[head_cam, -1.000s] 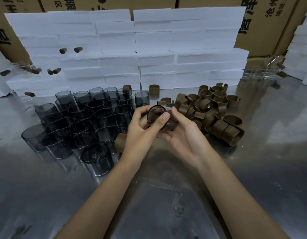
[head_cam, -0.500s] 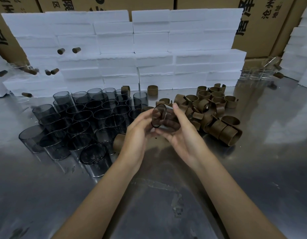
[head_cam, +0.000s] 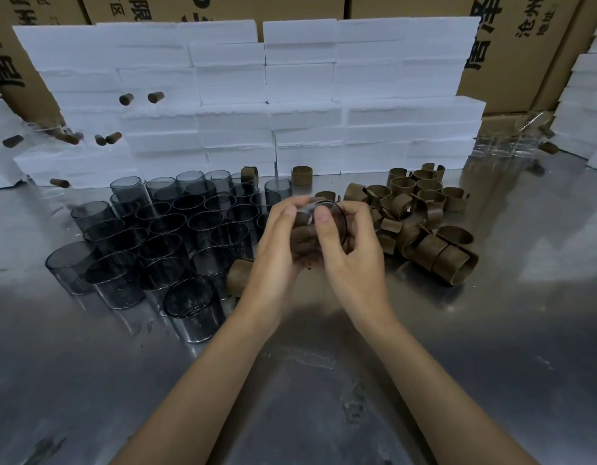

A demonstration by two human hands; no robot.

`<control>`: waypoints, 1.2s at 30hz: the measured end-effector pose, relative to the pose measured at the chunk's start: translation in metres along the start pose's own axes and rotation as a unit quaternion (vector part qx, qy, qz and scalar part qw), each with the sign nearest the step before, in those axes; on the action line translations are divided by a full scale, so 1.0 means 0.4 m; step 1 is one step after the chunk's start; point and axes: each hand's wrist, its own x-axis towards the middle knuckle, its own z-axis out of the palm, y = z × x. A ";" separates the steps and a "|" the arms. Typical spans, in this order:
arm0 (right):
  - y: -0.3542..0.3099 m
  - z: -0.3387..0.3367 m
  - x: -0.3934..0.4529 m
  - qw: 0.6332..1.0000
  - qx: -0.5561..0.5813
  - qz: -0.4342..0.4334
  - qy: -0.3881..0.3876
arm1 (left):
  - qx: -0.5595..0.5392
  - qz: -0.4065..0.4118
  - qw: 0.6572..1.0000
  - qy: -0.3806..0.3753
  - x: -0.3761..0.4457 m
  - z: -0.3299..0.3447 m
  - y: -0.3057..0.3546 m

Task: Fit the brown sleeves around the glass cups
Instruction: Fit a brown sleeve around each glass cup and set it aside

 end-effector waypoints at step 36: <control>0.000 0.012 0.001 0.993 -0.060 -0.076 0.071 | -0.004 -0.024 1.000 0.006 0.020 -0.075 0.065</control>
